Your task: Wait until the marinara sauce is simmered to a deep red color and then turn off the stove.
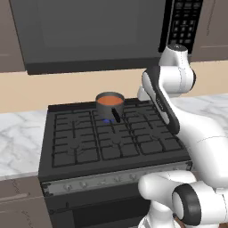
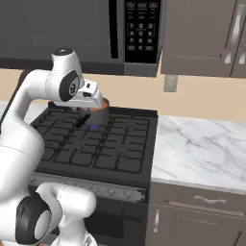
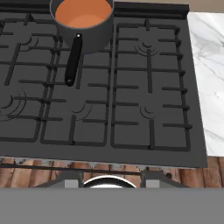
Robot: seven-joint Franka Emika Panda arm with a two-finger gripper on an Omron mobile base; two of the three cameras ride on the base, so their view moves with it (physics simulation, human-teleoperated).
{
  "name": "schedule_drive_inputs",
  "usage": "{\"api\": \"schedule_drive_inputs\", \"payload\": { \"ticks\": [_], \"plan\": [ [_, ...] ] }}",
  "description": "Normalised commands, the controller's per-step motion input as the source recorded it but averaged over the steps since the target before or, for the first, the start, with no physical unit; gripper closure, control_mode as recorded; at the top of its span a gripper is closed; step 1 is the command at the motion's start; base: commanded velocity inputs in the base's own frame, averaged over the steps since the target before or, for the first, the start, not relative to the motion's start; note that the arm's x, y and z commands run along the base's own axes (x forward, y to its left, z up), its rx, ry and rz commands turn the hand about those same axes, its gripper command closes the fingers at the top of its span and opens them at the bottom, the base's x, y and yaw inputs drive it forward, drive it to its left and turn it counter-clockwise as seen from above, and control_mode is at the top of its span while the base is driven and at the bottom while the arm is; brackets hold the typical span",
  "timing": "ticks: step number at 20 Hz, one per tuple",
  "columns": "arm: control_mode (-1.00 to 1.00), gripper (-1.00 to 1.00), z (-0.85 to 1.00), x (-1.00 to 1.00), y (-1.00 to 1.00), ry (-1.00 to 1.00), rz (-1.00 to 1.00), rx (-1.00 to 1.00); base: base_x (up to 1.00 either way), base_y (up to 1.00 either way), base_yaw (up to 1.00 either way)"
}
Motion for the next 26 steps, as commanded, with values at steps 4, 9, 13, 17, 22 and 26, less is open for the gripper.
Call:
{"api": "schedule_drive_inputs", "payload": {
  "ticks": [4, 9, 13, 17, 22, 26],
  "plan": [
    [1.00, -1.00, 0.00, -0.04, 0.00, 0.00, 0.00, 0.00, -0.20, 0.02, 0.00],
    [1.00, -1.00, 0.00, 0.00, 0.00, 0.00, 0.00, 0.00, -0.46, 0.37, 0.00],
    [1.00, -1.00, 0.00, 0.00, 0.00, 0.00, 0.00, 0.00, -0.31, 0.54, 0.00],
    [1.00, -1.00, 0.00, 0.00, 0.00, 0.00, 0.00, 0.00, -0.08, 0.53, 0.00],
    [1.00, -1.00, 0.00, 0.00, 0.00, 0.00, 0.00, 0.00, 0.00, 0.46, 0.00],
    [1.00, -1.00, 0.00, 0.00, 0.00, 0.00, 0.00, 0.00, 0.00, 0.43, 0.00]
  ]
}}
